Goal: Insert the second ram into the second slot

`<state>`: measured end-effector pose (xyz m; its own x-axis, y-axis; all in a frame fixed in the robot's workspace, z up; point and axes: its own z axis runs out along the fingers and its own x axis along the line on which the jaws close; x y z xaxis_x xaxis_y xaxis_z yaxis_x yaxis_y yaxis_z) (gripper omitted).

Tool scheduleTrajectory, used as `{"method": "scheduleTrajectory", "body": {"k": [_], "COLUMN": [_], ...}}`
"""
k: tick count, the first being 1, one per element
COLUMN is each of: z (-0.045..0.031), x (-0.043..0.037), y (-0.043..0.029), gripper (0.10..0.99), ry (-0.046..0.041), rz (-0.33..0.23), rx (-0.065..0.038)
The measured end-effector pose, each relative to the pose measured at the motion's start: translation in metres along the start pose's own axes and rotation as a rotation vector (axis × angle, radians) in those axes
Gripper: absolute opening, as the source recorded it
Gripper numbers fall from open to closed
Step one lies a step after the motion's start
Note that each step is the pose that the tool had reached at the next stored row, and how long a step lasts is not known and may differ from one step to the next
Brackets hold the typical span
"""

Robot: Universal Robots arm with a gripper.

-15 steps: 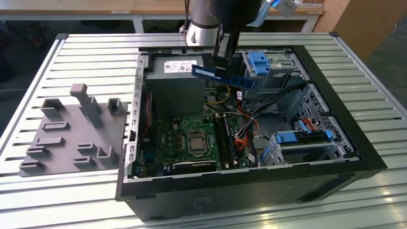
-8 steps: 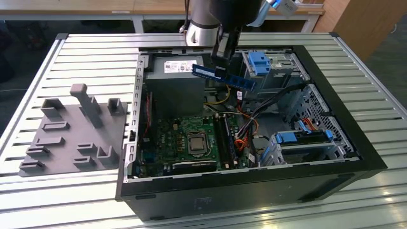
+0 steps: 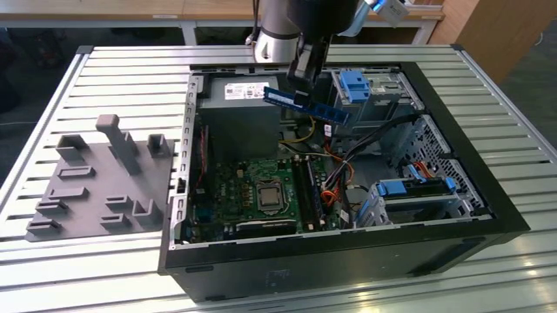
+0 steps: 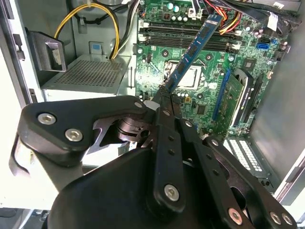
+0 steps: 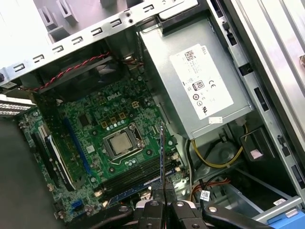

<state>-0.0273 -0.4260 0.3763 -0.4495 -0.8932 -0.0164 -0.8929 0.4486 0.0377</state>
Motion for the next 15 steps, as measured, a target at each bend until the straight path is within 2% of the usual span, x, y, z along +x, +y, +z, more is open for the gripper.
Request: {"method": "scheduleTrajectory", "body": {"k": [15], "z": [0.0], "x": [0.0], "y": [0.0], "gripper": [0.122], "ry": [-0.0021], "rz": [0.056], "rx": [0.001]}}
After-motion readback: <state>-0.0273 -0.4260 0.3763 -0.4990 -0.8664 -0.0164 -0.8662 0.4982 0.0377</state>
